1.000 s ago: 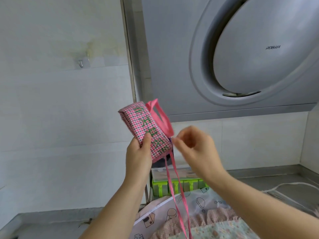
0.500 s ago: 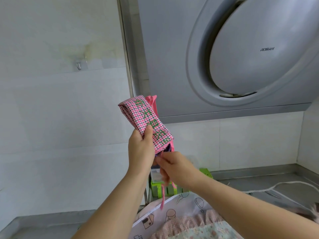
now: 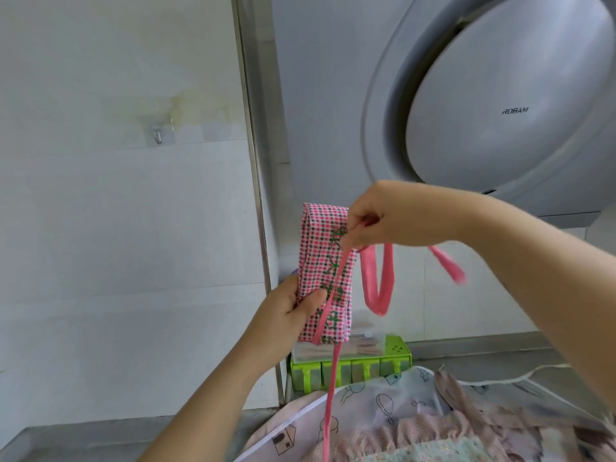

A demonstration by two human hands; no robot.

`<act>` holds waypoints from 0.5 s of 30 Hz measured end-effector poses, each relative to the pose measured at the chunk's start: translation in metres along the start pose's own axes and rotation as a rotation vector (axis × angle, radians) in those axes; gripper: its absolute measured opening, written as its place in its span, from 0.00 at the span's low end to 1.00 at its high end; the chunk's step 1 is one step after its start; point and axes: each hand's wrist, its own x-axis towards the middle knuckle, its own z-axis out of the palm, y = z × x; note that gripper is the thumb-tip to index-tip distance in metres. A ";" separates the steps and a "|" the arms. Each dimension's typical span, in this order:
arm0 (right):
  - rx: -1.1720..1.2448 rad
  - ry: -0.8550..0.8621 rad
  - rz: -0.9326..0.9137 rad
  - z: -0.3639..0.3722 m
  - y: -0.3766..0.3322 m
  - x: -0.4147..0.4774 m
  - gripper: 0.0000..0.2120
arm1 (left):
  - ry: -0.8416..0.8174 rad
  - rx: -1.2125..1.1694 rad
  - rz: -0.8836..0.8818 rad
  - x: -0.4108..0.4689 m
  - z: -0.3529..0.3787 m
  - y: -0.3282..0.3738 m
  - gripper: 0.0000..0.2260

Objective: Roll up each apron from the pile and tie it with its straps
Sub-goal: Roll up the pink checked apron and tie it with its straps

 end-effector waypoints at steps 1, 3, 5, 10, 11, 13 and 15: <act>0.029 0.036 0.012 -0.005 0.003 0.001 0.14 | -0.024 -0.011 -0.012 -0.002 0.001 0.002 0.09; 0.082 0.125 0.010 -0.016 0.011 0.005 0.13 | -0.066 -0.042 -0.026 -0.005 0.002 0.007 0.09; 0.161 0.176 0.021 -0.025 0.018 0.007 0.15 | -0.105 -0.088 -0.032 -0.007 0.002 0.011 0.12; 0.621 0.103 0.039 -0.013 0.030 0.001 0.18 | -0.179 -0.167 -0.089 -0.010 -0.003 0.017 0.14; 0.848 0.053 0.005 -0.005 0.032 0.000 0.17 | -0.199 -0.194 -0.091 -0.011 -0.004 0.019 0.13; 1.200 -0.019 -0.026 0.018 0.035 0.002 0.12 | -0.207 -0.319 -0.094 -0.012 -0.003 0.022 0.11; 1.418 -0.011 0.003 0.043 0.030 0.011 0.09 | -0.192 -0.507 -0.119 -0.012 0.000 0.026 0.12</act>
